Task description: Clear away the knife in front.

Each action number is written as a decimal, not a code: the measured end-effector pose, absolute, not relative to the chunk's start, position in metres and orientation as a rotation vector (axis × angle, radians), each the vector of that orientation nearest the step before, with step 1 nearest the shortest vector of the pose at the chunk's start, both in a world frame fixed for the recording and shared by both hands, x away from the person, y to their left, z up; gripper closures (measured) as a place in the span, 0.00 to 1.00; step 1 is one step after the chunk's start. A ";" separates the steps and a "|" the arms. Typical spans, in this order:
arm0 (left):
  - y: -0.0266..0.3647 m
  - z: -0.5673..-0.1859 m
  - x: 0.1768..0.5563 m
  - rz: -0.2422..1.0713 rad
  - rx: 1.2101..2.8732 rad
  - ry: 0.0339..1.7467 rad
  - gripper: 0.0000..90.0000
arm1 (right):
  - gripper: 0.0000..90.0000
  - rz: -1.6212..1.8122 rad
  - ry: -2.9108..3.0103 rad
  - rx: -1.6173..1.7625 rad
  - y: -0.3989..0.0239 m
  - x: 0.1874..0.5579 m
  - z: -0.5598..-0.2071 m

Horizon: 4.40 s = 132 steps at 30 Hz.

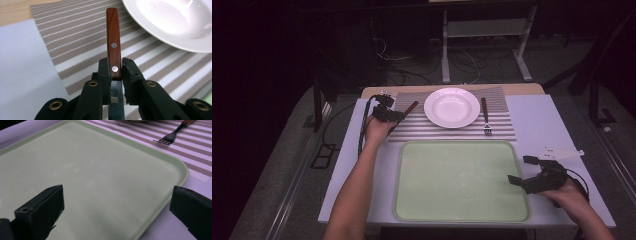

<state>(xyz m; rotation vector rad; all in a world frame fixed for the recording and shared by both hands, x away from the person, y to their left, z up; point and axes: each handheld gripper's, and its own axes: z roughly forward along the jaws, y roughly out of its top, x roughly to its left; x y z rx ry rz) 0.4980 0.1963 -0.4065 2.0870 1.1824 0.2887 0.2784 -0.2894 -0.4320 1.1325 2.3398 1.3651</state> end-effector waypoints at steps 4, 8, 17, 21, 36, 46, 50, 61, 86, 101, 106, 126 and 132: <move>0.195 -0.403 0.485 0.272 2.067 1.158 0.86 | 0.00 1.367 2.336 1.134 -0.290 0.279 -0.432; 0.192 -0.399 0.470 0.264 2.073 1.129 0.86 | 0.00 1.367 2.337 1.132 -0.290 0.279 -0.432; 0.186 -0.391 0.441 0.247 2.072 1.078 0.86 | 0.00 1.370 2.335 1.130 -0.289 0.278 -0.431; 0.182 -0.393 0.428 0.224 2.064 1.060 0.86 | 0.00 1.369 2.335 1.129 -0.289 0.278 -0.431; 0.153 -0.403 0.369 0.211 2.091 0.972 0.86 | 0.00 1.361 2.340 1.119 -0.289 0.276 -0.431; 0.144 -0.423 0.355 0.158 2.137 0.961 0.86 | 0.00 1.360 2.341 1.114 -0.288 0.275 -0.431; 0.139 -0.431 0.356 0.145 2.176 0.956 0.86 | 0.00 1.355 2.348 1.109 -0.287 0.276 -0.431; 0.136 -0.439 0.355 0.133 2.210 0.958 0.85 | 0.00 1.357 2.349 1.107 -0.288 0.276 -0.431; 0.098 -0.431 0.370 0.111 2.191 0.811 0.99 | 0.00 1.351 2.361 1.094 -0.288 0.275 -0.432; 0.103 -0.442 0.376 0.138 2.243 0.835 0.99 | 0.00 1.346 2.355 1.099 -0.289 0.275 -0.432; 0.108 -0.442 0.377 0.137 2.235 0.851 0.99 | 0.00 1.345 2.354 1.098 -0.290 0.275 -0.432; 0.143 -0.440 0.376 0.141 2.224 0.943 0.99 | 0.00 1.346 2.349 1.100 -0.290 0.274 -0.431; 0.157 -0.439 0.377 0.129 2.210 0.986 0.99 | 0.00 1.344 2.349 1.101 -0.291 0.274 -0.431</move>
